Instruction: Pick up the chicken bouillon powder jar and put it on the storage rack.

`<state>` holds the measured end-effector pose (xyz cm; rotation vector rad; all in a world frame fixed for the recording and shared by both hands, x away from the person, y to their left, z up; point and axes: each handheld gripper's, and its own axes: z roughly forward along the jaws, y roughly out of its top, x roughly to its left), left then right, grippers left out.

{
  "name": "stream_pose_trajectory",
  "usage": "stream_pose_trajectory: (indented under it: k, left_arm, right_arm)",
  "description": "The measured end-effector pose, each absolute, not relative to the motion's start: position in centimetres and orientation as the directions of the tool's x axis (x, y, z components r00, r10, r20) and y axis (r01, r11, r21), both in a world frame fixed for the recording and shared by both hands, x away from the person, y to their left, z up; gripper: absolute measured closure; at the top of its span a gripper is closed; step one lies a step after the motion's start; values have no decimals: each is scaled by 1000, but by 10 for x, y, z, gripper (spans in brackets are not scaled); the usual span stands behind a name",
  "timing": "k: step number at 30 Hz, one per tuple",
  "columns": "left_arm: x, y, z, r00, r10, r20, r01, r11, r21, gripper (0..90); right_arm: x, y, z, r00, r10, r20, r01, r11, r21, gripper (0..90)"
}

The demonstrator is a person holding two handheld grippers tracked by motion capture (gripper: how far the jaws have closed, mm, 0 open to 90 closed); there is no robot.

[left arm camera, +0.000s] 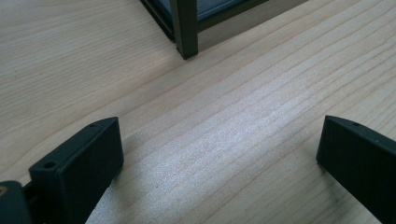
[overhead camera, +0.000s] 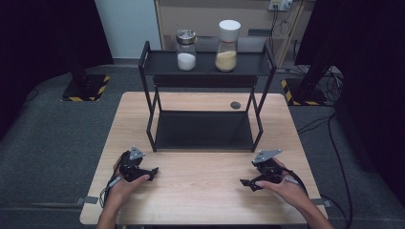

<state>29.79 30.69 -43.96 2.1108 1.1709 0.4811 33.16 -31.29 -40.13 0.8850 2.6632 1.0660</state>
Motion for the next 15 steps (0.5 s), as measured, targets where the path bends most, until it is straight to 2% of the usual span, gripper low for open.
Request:
stream_pose_trajectory:
  k: [15]
  left_arm:
    - [298,307,-440,529,848,-1,602,-375,705,0]
  right_arm:
    - [318,-339,-419,-733,678,58,507,488,710,52]
